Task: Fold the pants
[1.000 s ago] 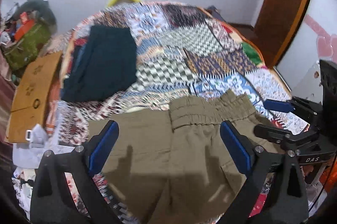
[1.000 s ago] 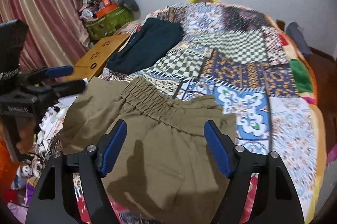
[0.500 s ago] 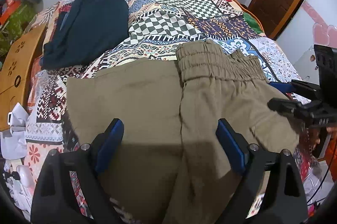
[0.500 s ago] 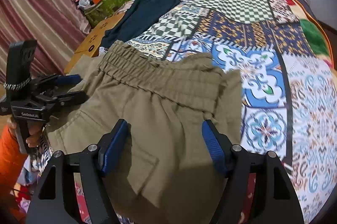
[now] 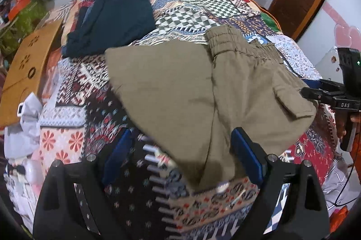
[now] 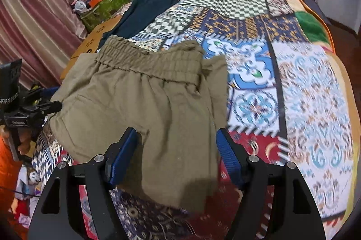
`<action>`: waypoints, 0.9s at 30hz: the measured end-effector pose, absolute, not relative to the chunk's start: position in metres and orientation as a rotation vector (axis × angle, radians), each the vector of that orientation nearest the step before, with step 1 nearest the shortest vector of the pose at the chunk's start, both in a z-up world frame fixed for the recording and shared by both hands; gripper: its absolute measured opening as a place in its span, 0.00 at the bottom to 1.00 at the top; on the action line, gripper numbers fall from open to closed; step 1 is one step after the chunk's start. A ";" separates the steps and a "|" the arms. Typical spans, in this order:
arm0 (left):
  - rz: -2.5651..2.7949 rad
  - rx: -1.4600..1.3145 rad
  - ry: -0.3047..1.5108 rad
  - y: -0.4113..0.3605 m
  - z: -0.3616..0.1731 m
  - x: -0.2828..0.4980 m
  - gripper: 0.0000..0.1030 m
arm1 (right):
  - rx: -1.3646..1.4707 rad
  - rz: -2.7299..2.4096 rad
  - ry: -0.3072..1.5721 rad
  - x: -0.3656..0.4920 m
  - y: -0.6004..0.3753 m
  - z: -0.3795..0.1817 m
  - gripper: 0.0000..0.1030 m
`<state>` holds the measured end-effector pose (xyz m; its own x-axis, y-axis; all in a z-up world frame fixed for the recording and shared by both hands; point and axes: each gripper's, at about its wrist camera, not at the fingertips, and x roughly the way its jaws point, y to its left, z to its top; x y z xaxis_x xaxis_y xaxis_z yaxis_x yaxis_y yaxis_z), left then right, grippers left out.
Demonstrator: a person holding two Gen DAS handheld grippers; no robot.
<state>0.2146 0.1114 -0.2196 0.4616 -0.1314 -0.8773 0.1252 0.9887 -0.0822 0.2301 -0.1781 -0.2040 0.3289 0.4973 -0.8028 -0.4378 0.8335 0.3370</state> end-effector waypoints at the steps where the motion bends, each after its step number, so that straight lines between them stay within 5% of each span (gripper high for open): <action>1: -0.108 0.034 1.075 0.114 -0.221 0.211 0.90 | 0.052 0.581 1.079 0.228 -0.183 -0.206 0.66; 27: -0.078 -0.240 1.048 0.142 -0.198 0.249 0.88 | 0.094 0.555 1.044 0.264 -0.183 -0.186 0.74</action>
<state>0.2494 0.1418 -0.1983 0.4991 -0.1780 -0.8481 -0.0501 0.9711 -0.2333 0.2640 -0.1834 -0.1864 0.3793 0.4776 -0.7925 -0.3901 0.8592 0.3311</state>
